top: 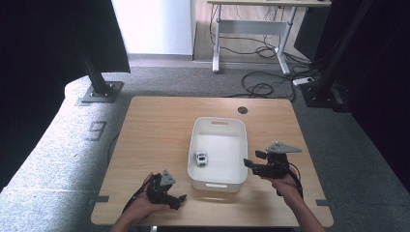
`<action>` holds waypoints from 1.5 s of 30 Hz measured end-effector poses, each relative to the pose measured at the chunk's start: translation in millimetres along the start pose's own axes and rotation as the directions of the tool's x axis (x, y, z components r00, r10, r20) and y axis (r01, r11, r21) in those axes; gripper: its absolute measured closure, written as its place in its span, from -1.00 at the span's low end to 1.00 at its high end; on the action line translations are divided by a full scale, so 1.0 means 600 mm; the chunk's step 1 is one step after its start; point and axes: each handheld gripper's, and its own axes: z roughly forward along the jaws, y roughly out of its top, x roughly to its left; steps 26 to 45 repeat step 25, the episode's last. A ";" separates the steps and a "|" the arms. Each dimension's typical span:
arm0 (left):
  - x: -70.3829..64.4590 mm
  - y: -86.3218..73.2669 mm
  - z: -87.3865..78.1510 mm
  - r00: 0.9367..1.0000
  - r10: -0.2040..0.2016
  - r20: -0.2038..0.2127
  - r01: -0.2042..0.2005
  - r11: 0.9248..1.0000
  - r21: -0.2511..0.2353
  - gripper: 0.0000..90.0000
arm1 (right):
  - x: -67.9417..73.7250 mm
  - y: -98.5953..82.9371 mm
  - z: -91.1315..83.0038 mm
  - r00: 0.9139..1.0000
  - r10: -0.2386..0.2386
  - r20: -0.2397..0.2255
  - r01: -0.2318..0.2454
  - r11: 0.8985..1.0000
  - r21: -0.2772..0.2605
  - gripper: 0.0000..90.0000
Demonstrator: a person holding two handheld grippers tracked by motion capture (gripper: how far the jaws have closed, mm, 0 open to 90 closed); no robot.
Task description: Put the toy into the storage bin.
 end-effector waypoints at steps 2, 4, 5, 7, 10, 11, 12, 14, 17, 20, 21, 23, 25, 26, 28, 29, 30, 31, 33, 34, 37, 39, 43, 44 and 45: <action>0.000 0.000 0.000 1.000 0.000 0.000 0.000 1.000 0.000 -0.97 | -0.008 -0.014 -0.012 1.000 0.012 0.006 -0.012 1.000 -0.004 -0.22; 0.000 0.000 0.000 1.000 0.000 0.000 0.000 1.000 0.000 -0.97 | -0.010 -0.019 -0.015 1.000 0.017 0.007 -0.017 1.000 -0.006 -0.22; 0.000 0.000 0.000 1.000 0.000 0.000 0.000 1.000 0.000 -0.97 | -0.016 -0.029 -0.021 1.000 0.025 0.008 -0.025 1.000 -0.008 -0.22; 0.000 0.000 0.000 1.000 0.000 -0.001 0.000 1.000 0.000 -0.97 | -0.021 -0.040 -0.025 1.000 0.024 0.011 -0.024 1.000 -0.009 -0.22; 0.000 0.000 0.000 1.000 -0.001 -0.001 0.001 1.000 0.001 -0.97 | -0.027 -0.051 -0.025 0.999 0.028 0.016 -0.028 1.000 0.001 -0.22; 0.000 0.000 0.000 1.000 -0.001 -0.001 0.001 1.000 0.001 -0.97 | -0.030 -0.055 -0.024 0.999 0.026 0.020 -0.026 1.000 0.011 -0.23; 0.000 0.000 0.000 1.000 -0.001 -0.002 0.001 1.000 0.001 -0.97 | -0.033 -0.059 -0.024 0.999 0.025 0.028 -0.025 1.000 0.017 -0.23; 0.000 0.000 0.000 1.000 -0.001 -0.002 0.001 1.000 0.002 -0.97 | -0.039 -0.065 -0.024 0.999 0.033 0.032 -0.034 0.999 0.024 -0.23; 0.000 0.000 0.000 1.000 -0.001 -0.002 0.001 1.000 0.001 -0.97 | -0.045 -0.072 -0.022 0.998 0.042 0.039 -0.043 0.999 0.032 -0.23; 0.000 0.000 0.000 1.000 -0.001 -0.002 0.001 1.000 0.001 -0.97 | -0.047 -0.075 -0.018 0.998 0.048 0.038 -0.049 0.998 0.038 -0.23; 0.000 0.000 0.000 1.000 -0.001 -0.002 0.001 1.000 0.001 -0.97 | -0.045 -0.076 -0.016 0.999 0.040 0.037 -0.041 0.998 0.044 -0.24; 0.000 0.000 0.000 1.000 -0.001 -0.002 0.001 1.000 0.001 -0.97 | -0.043 -0.076 -0.015 0.999 0.036 0.035 -0.038 0.998 0.048 -0.24; 0.000 0.000 0.000 1.000 -0.001 -0.002 0.001 1.000 0.001 -0.97 | -0.043 -0.076 -0.014 0.999 0.034 0.034 -0.036 0.998 0.049 -0.24; 0.000 0.000 0.000 1.000 -0.001 -0.002 0.001 1.000 0.001 -0.97 | -0.043 -0.076 -0.014 0.999 0.034 0.034 -0.036 0.998 0.049 -0.24; 0.000 0.000 0.000 1.000 -0.001 -0.002 0.001 1.000 0.001 -0.97 | -0.043 -0.076 -0.014 0.999 0.034 0.034 -0.036 0.998 0.049 -0.24; 0.000 0.000 0.000 1.000 -0.001 -0.002 0.001 1.000 0.001 -0.97 | -0.043 -0.076 -0.014 0.999 0.034 0.034 -0.036 0.998 0.049 -0.24; 0.000 0.000 0.000 1.000 -0.001 -0.002 0.001 1.000 0.001 -0.97 | -0.043 -0.076 -0.014 0.999 0.034 0.034 -0.036 0.998 0.049 -0.24; 0.000 0.000 0.000 1.000 -0.001 -0.002 0.001 1.000 0.001 -0.97 | -0.043 -0.076 -0.014 0.999 0.034 0.034 -0.036 0.998 0.049 -0.24; 0.000 0.000 0.000 1.000 -0.001 -0.002 0.001 1.000 0.001 -0.97 | -0.043 -0.076 -0.014 0.999 0.034 0.034 -0.036 0.998 0.049 -0.24; 0.000 0.000 0.000 1.000 -0.001 -0.002 0.001 1.000 0.001 -0.97 | -0.043 -0.076 -0.014 0.999 0.034 0.034 -0.036 0.998 0.049 -0.24; 0.000 0.000 0.000 1.000 -0.001 -0.002 0.001 1.000 0.001 -0.97 | -0.043 -0.076 -0.014 0.999 0.034 0.034 -0.036 0.998 0.049 -0.24; 0.000 0.000 0.000 1.000 -0.001 -0.002 0.001 1.000 0.001 -0.97 | -0.043 -0.076 -0.014 0.999 0.034 0.034 -0.036 0.998 0.049 -0.24; 0.000 0.000 0.000 1.000 -0.001 -0.002 0.001 1.000 0.001 -0.97 | -0.043 -0.076 -0.014 0.999 0.034 0.034 -0.036 0.998 0.049 -0.24; 0.000 0.000 0.000 1.000 -0.001 -0.002 0.001 1.000 0.001 -0.97 | -0.043 -0.076 -0.014 0.999 0.034 0.034 -0.036 0.998 0.049 -0.24; 0.000 0.000 0.000 1.000 -0.001 -0.002 0.001 1.000 0.001 -0.97 | -0.043 -0.076 -0.014 0.999 0.034 0.034 -0.036 0.998 0.049 -0.24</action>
